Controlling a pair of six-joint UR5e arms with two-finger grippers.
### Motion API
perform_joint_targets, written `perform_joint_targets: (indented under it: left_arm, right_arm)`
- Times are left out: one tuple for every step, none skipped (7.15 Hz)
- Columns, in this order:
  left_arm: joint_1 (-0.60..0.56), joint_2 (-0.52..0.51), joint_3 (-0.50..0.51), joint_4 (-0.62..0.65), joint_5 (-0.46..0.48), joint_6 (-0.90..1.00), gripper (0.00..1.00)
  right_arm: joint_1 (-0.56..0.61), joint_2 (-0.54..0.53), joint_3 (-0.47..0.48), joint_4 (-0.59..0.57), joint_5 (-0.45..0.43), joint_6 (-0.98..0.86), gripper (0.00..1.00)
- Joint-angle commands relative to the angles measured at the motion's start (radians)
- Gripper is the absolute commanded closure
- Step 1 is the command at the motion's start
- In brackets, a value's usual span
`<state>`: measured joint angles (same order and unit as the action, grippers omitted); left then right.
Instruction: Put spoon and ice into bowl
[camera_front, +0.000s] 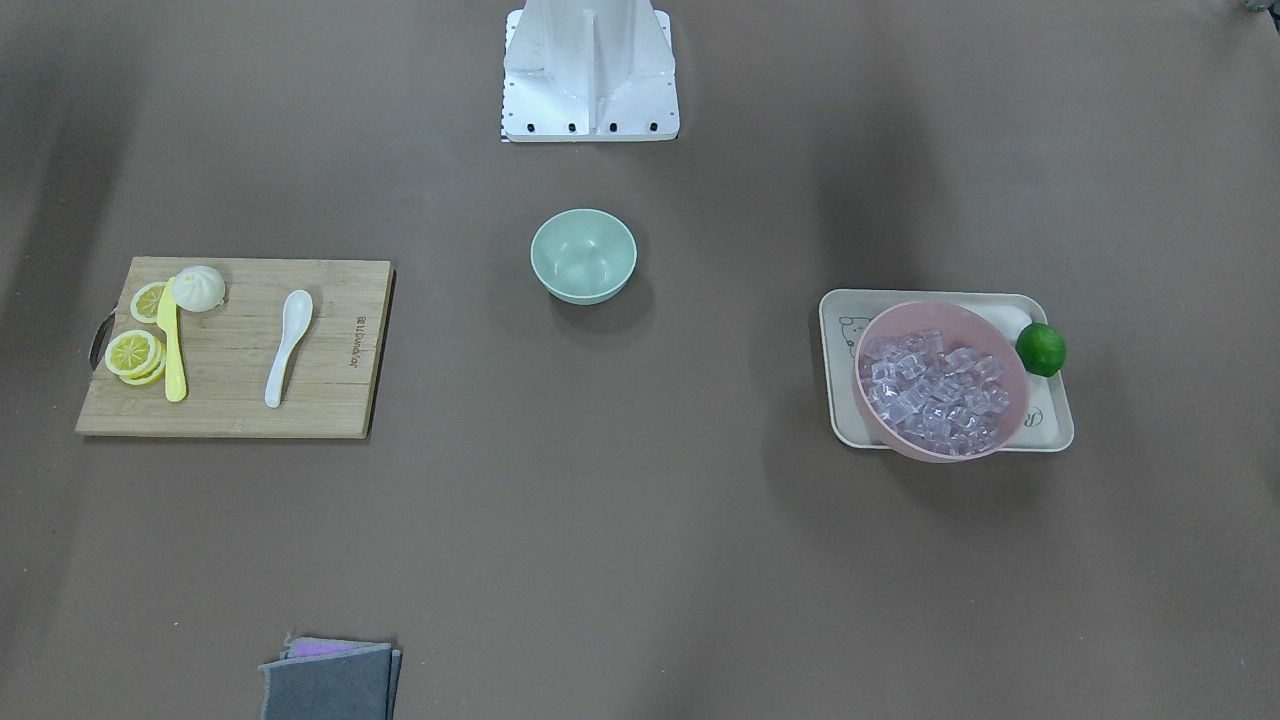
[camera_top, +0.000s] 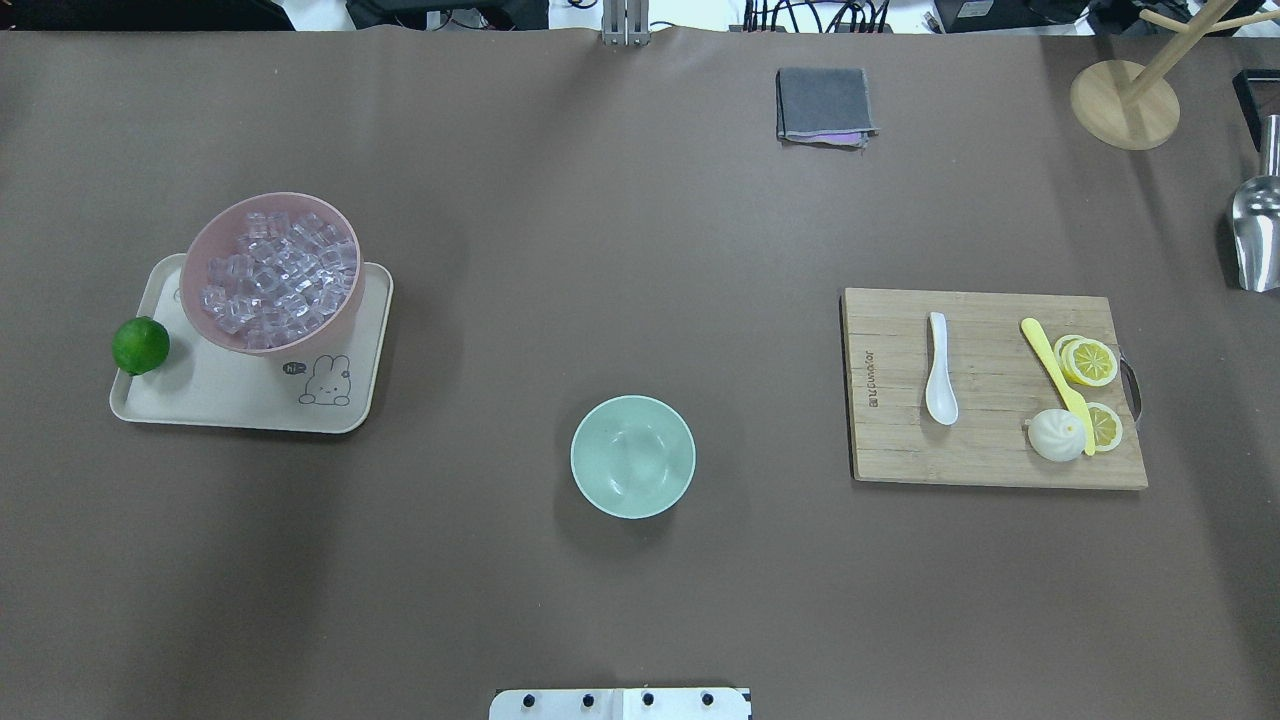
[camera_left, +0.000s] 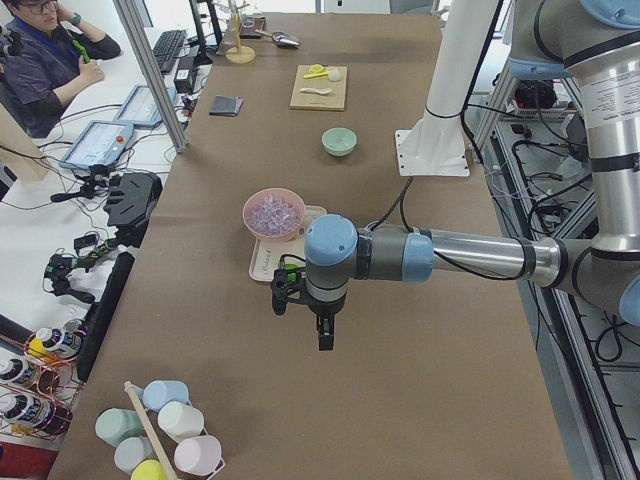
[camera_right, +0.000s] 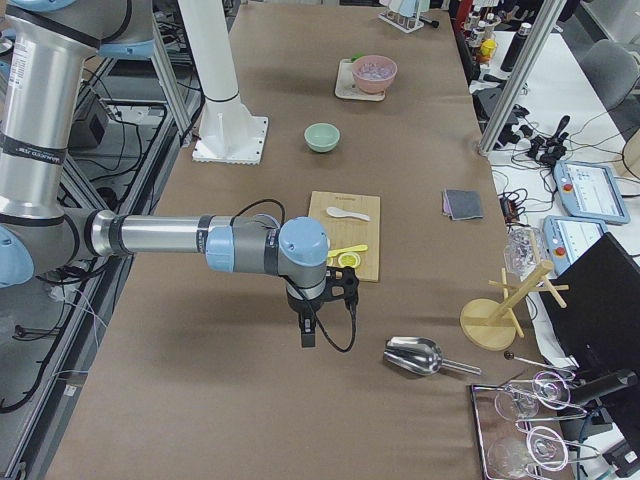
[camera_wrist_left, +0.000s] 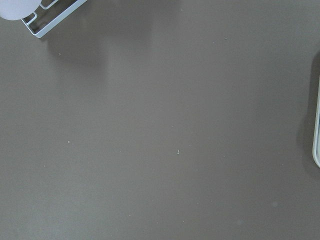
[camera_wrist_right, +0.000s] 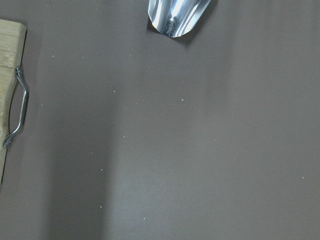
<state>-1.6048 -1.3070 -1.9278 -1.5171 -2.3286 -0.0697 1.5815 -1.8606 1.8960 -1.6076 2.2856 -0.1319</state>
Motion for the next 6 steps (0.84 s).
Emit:
perform_joint_targets:
  left_arm:
    - [0.0, 0.0, 0.0, 0.0, -0.003, 0.001, 0.01]
    - [0.0, 0.0, -0.006, 0.0, -0.003, 0.002, 0.01]
    - [0.0, -0.005, -0.01, -0.002, -0.002, 0.005, 0.01]
    - [0.0, -0.014, 0.0, -0.011, 0.0, 0.005, 0.01]
    - [0.0, -0.017, 0.006, -0.058, 0.0, 0.001, 0.01]
    - [0.0, -0.017, -0.002, -0.127, -0.005, -0.001, 0.01]
  right_arm:
    - [0.0, 0.0, 0.0, -0.002, 0.0, 0.0, 0.0]
    - [0.0, 0.0, -0.002, -0.002, 0.0, 0.0, 0.0]
    - [0.0, 0.0, -0.002, 0.002, 0.0, 0.0, 0.0]
    - [0.0, 0.0, 0.0, 0.005, 0.017, 0.0, 0.0]
    - [0.0, 0.011, 0.0, 0.029, 0.084, 0.0, 0.0]
    - [0.0, 0.006, -0.002, 0.172, 0.113, 0.003, 0.0]
